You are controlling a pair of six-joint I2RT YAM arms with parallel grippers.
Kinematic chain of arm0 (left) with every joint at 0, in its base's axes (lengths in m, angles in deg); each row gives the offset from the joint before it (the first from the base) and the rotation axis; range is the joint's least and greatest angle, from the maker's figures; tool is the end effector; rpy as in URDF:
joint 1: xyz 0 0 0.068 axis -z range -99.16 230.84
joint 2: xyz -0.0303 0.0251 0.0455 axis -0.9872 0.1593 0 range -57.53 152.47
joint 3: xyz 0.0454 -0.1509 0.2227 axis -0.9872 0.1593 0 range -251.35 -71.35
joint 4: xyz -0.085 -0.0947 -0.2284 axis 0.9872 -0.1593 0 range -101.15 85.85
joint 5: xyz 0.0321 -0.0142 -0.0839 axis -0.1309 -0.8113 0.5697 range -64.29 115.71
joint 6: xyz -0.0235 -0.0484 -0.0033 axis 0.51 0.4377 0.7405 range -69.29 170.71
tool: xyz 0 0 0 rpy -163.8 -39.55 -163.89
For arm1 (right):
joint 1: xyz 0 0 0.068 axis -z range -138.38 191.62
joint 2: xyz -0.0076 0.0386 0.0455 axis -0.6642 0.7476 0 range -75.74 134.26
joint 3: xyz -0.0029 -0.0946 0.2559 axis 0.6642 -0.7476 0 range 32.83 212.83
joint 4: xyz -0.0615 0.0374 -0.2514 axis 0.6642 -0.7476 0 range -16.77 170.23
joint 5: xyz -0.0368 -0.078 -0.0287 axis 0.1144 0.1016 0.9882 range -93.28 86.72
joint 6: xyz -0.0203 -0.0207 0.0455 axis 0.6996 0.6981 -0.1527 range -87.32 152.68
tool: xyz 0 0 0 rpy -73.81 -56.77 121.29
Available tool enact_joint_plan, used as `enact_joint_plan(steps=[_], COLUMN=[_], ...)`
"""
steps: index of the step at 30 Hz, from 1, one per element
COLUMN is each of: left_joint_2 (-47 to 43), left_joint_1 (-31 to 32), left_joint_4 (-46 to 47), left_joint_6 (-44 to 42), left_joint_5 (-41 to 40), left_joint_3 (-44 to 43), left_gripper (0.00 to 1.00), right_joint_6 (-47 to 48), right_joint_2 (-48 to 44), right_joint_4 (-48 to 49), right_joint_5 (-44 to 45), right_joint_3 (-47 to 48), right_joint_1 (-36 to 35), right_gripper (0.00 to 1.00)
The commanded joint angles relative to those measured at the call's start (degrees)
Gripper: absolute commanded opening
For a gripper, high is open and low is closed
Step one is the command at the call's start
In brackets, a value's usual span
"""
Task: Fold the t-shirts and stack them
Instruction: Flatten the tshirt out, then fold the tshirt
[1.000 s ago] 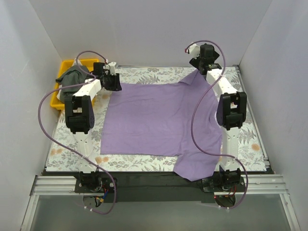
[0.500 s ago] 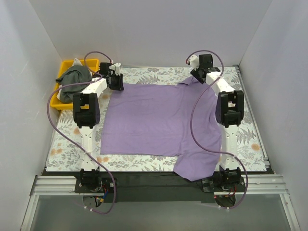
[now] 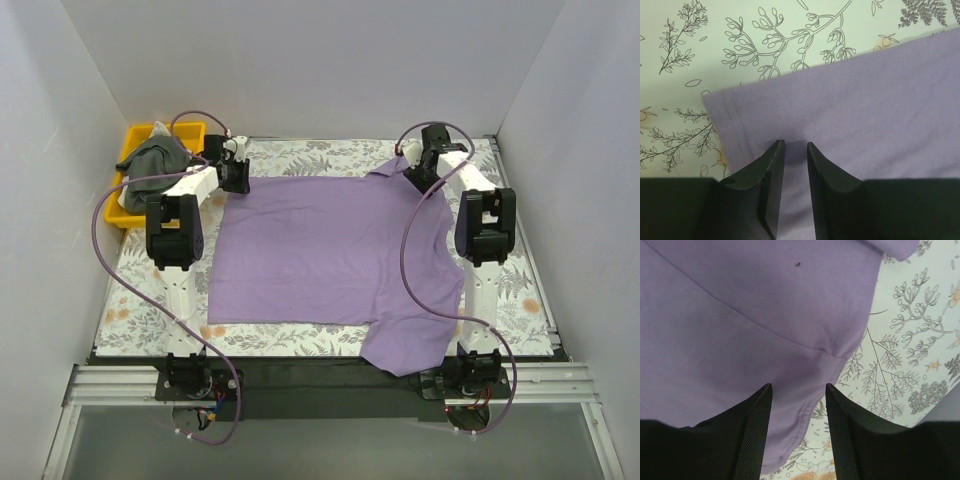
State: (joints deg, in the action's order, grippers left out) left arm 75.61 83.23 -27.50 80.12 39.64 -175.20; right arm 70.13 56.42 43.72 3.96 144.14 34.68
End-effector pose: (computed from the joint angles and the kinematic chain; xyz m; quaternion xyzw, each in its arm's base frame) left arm 0.5086 -0.0299 0.1523 -0.1819 0.9234 -0.1976 0.2742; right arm 0.5033 0.0568 0.1860 -0.3453 0.8935 -0.1323 0.2546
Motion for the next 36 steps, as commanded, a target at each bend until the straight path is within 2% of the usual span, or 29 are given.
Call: enact_joint_plan(steps=[1, 6, 12, 16, 19, 23, 24, 25, 36], left_joint_2=[-1.9, -1.5, -0.9, -1.9, -1.4, 0.4, 1.1, 1.4, 1.2], left_joint_1=[-0.7, -1.0, -1.7, -2.1, -2.2, -2.2, -2.2, -2.2, -2.3], left_joint_4=[-3.5, -4.0, -4.9, -3.6, -3.3, -3.7, -4.1, -4.2, -4.1], left_joint_6=[0.2, 0.7, 2.2, 3.9, 4.9, 5.9, 6.2, 6.5, 6.8], left_joint_5=[-3.0, -3.8, 0.4, 4.9, 6.3, 6.6, 6.5, 6.5, 7.9], left_joint_3=[0.8, 0.1, -3.5, -5.7, -9.9, -13.7, -14.4, -14.7, -13.0], left_gripper=[0.25, 0.25, 0.29, 0.37, 0.42, 0.48, 0.48, 0.49, 0.49], right_joint_6=[-1.1, -0.4, -1.6, -6.2, -12.0, -16.0, -16.3, -16.7, -22.2], right_joint_2=[4.8, 9.6, 13.7, 8.3, 5.5, 6.8, 8.0, 8.5, 12.4], right_joint_4=[-2.2, -2.1, -1.8, 1.2, 4.1, 6.3, 6.5, 6.7, 10.6], right_joint_5=[2.4, 4.4, 3.0, -6.1, -12.9, -15.2, -15.3, -15.7, -15.8], right_joint_3=[3.7, 10.9, 19.9, 19.0, 18.2, 20.3, 20.9, 21.4, 20.7], right_joint_1=[1.0, 2.5, 2.6, 3.8, 4.4, 4.4, 4.5, 4.6, 5.3], right_gripper=[0.52, 0.52, 0.52, 0.56, 0.67, 0.74, 0.8, 0.82, 0.8])
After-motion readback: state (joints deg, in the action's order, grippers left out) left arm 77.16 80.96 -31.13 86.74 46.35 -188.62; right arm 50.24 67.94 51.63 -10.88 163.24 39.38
